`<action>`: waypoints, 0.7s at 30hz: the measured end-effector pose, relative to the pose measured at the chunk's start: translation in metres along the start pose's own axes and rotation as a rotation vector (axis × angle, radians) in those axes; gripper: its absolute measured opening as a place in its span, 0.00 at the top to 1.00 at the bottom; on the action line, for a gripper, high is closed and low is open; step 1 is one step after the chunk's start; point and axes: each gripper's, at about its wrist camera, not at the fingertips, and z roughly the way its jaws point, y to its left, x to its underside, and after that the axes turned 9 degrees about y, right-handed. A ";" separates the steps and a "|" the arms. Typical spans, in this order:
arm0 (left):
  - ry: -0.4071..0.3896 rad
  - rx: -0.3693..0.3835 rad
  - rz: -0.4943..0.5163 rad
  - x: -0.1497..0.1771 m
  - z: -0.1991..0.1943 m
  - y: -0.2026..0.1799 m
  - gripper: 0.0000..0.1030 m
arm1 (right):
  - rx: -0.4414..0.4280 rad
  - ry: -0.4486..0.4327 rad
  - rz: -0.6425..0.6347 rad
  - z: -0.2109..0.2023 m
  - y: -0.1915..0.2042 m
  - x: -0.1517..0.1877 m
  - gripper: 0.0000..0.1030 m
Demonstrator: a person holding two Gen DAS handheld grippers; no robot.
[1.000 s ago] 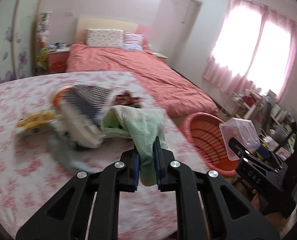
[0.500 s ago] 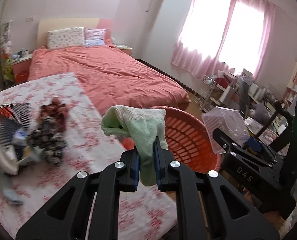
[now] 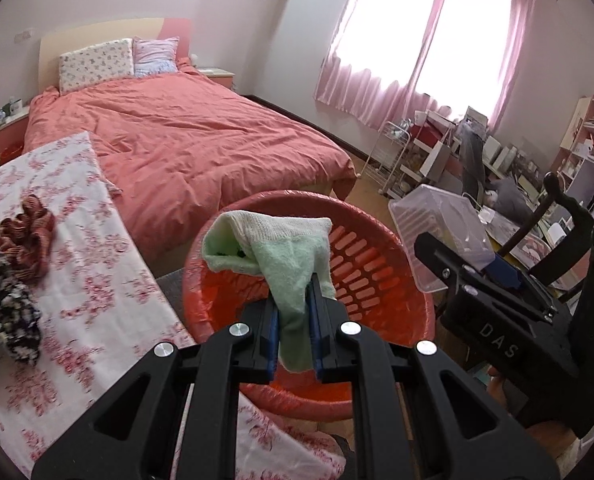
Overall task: Collect trash
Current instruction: 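Carry the tray and towel over the orange basket and open both tools, then grasp the black floral cloth on the bed with the right tool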
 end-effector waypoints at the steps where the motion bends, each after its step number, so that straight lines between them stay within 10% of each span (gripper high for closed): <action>1: 0.005 0.000 0.001 -0.001 0.003 0.000 0.88 | -0.002 0.000 0.005 0.003 -0.002 -0.001 0.21; 21: 0.041 -0.154 -0.060 0.015 -0.009 0.024 0.66 | -0.003 0.022 0.016 0.006 -0.008 0.003 0.12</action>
